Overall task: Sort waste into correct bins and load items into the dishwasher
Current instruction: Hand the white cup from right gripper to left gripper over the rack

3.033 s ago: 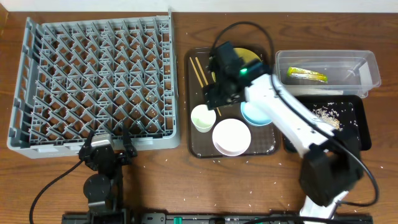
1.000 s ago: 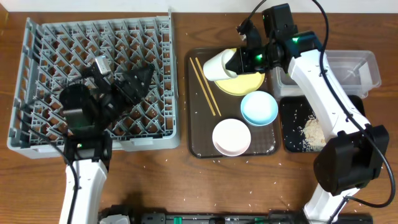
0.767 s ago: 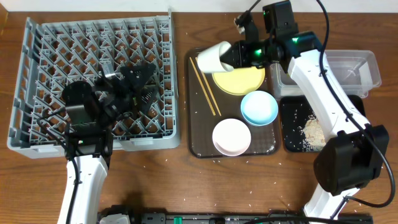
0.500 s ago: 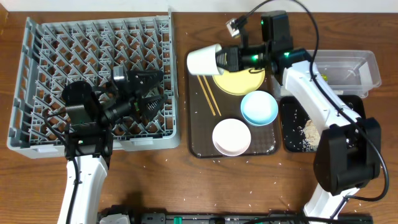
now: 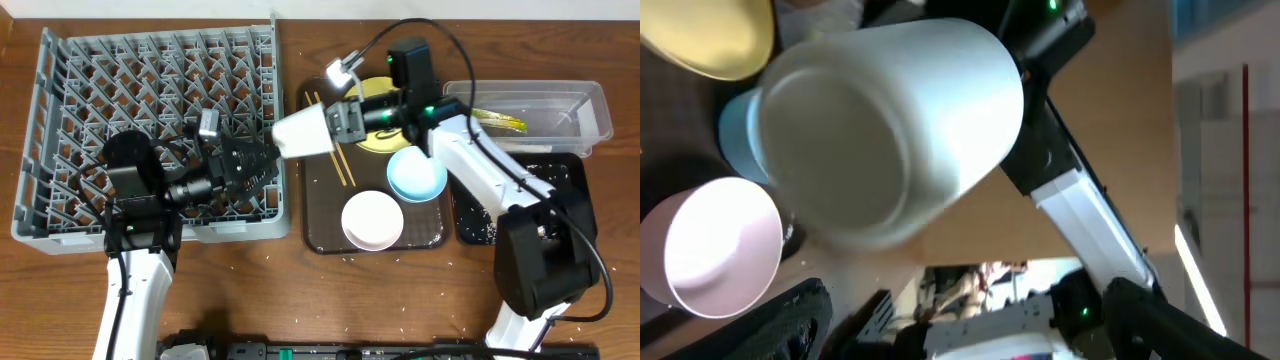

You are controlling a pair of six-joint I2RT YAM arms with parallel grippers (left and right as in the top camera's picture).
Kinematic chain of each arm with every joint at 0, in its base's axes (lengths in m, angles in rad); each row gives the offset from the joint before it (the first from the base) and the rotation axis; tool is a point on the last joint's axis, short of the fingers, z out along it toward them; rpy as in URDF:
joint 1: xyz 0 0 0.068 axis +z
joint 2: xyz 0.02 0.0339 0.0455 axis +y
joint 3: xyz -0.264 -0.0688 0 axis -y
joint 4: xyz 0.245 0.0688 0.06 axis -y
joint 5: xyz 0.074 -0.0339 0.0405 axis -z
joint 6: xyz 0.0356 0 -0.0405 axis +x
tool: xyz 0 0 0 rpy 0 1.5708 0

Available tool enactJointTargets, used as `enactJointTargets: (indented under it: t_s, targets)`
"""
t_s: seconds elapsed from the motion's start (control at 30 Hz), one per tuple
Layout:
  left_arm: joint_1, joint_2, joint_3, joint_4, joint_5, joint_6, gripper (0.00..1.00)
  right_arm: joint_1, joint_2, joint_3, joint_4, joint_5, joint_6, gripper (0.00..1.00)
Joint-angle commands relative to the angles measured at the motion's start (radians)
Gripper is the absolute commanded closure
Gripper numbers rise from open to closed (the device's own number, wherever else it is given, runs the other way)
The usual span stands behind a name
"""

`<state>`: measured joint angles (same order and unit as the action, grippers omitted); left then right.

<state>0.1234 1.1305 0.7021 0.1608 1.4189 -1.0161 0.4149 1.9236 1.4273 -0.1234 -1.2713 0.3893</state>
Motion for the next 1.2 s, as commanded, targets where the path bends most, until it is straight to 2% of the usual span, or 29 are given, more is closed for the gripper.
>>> enactJointTargets:
  t_s: [0.0, 0.23, 0.37, 0.47, 0.63, 1.17]
  targets:
    - [0.005, 0.007, 0.005, 0.003, 0.069, 0.081, 0.12, 0.032, -0.005, -0.002, 0.036, -0.045, 0.031, 0.99]
    - [0.012, 0.098, 0.005, 0.005, 0.069, 0.080, 0.12, 0.031, -0.006, -0.002, 0.167, -0.126, 0.109, 0.99]
    - [0.012, 0.145, 0.005, 0.017, 0.070, 0.037, 0.12, 0.040, -0.006, -0.003, 0.153, -0.125, 0.103, 0.99]
    - [0.012, 0.149, 0.005, 0.076, 0.074, -0.011, 0.12, 0.060, -0.005, -0.011, 0.150, -0.117, 0.102, 0.99]
    - [0.012, 0.149, 0.005, 0.262, 0.092, -0.145, 0.12, 0.109, -0.005, -0.026, 0.149, -0.087, 0.100, 0.99]
    - [0.011, 0.149, 0.005, 0.275, 0.111, -0.153, 0.14, 0.125, -0.005, -0.027, 0.106, 0.074, 0.112, 0.99]
